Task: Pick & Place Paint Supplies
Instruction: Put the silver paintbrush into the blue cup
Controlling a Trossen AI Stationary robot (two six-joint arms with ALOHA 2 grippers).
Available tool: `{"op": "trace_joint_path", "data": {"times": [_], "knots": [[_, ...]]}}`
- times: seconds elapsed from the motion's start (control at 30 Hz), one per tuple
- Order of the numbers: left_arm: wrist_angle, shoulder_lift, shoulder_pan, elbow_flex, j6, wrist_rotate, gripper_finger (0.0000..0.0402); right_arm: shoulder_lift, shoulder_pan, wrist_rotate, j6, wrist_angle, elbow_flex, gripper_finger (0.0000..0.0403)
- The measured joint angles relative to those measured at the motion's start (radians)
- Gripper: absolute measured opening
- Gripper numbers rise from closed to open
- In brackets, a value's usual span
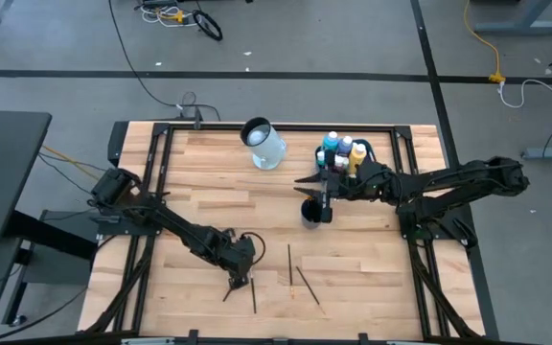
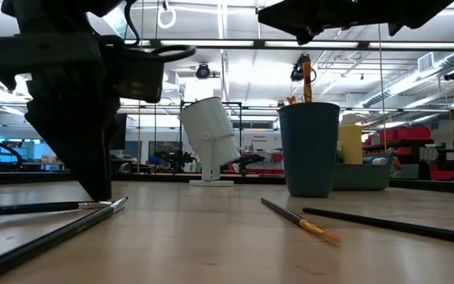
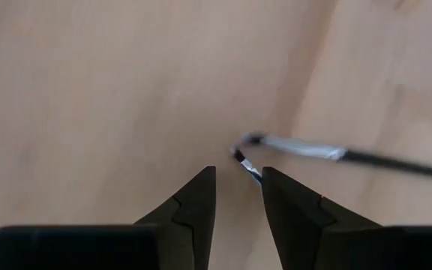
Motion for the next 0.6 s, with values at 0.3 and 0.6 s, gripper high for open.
{"op": "trace_joint_path", "data": {"times": [0.3, 0.6], "knots": [[0.021, 0.028, -0.011, 0.005, -0.004, -0.004, 0.0117, 0.029, 0.058, 0.000, 0.000, 0.074, -0.001, 0.0084], [0.016, 0.029, -0.011, 0.004, 0.007, 0.020, 0.0116, 0.029, 0.074, 0.001, -0.004, 0.093, -0.001, 0.0084]]}}
